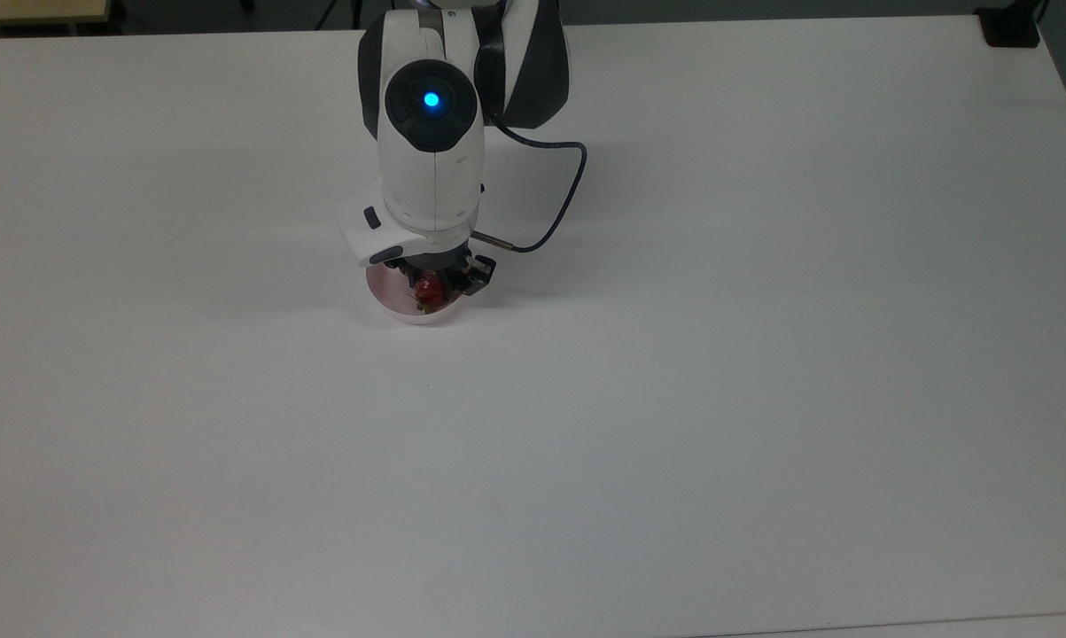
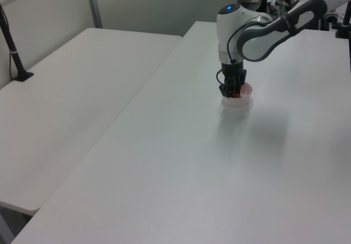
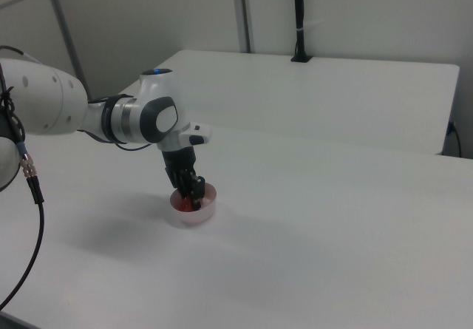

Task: Pick up strawberry from bowl
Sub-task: 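Lift the strawberry up out of the bowl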

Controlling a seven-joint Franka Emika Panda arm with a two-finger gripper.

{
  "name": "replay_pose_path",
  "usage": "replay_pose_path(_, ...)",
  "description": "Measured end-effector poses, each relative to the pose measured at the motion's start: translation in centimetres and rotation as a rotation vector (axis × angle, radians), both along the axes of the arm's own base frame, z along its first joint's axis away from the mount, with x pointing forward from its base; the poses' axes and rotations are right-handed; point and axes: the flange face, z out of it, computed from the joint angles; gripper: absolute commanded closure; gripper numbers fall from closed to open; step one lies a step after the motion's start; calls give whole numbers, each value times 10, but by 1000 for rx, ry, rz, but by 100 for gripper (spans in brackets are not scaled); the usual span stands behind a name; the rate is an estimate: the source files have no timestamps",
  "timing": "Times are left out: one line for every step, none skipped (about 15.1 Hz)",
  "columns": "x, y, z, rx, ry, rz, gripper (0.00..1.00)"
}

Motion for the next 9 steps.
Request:
replay_pose_path(0,0,1,0,-3,0,68)
replay_pose_path(1,0,4,0,-7,1,68)
replay_pose_path(1,0,7,0,-13,2,68)
replay_pose_path(2,0,13,0,-21,3,68)
replay_pose_path(2,0,22,0,-35,3,68)
replay_pose_path(1,-1,28,-1,-40,5,68)
replay_pose_path(0,-3,33,-3,-35,16,68)
replay_pose_path(-3,-7,38,-5,-22,35,68)
replay_pose_path(-6,-12,44,-7,1,62,68)
